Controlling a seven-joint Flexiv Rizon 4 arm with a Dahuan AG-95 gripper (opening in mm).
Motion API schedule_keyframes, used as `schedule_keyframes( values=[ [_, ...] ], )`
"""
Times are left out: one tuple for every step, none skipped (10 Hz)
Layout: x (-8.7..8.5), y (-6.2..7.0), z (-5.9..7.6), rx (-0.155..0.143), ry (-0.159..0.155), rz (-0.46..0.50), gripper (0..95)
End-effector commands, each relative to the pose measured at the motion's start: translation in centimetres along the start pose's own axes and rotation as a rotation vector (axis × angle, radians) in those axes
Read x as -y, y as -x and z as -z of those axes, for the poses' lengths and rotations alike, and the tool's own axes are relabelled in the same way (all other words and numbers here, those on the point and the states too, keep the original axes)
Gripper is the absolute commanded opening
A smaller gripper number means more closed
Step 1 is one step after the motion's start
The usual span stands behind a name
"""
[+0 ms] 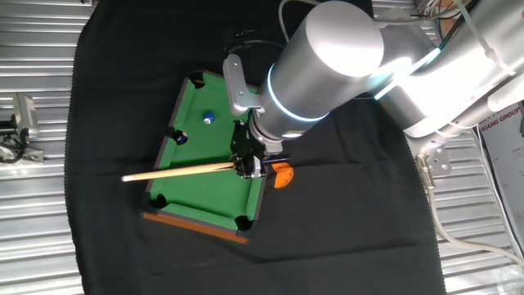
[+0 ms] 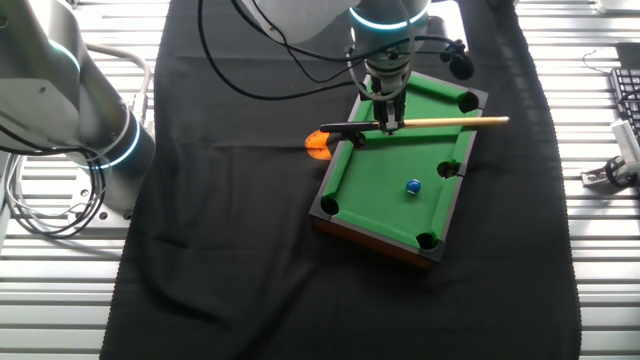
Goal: Hit the pool ball
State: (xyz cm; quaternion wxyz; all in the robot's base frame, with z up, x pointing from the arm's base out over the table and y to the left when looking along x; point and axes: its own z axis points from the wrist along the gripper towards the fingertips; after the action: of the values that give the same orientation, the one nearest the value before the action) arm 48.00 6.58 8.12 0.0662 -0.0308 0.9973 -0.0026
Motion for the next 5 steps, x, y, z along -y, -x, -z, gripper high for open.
schedule_keyframes(
  values=[
    [0.00, -0.03, 0.01, -0.004, 0.005, 0.000, 0.0],
    [0.01, -0.02, 0.01, -0.006, 0.006, 0.000, 0.0],
    [0.01, -0.02, 0.00, -0.019, 0.007, 0.002, 0.0],
    [0.00, -0.02, 0.00, -0.018, 0.006, 0.003, 0.0],
    [0.00, -0.02, 0.00, -0.015, 0.007, 0.005, 0.0]
  ],
)
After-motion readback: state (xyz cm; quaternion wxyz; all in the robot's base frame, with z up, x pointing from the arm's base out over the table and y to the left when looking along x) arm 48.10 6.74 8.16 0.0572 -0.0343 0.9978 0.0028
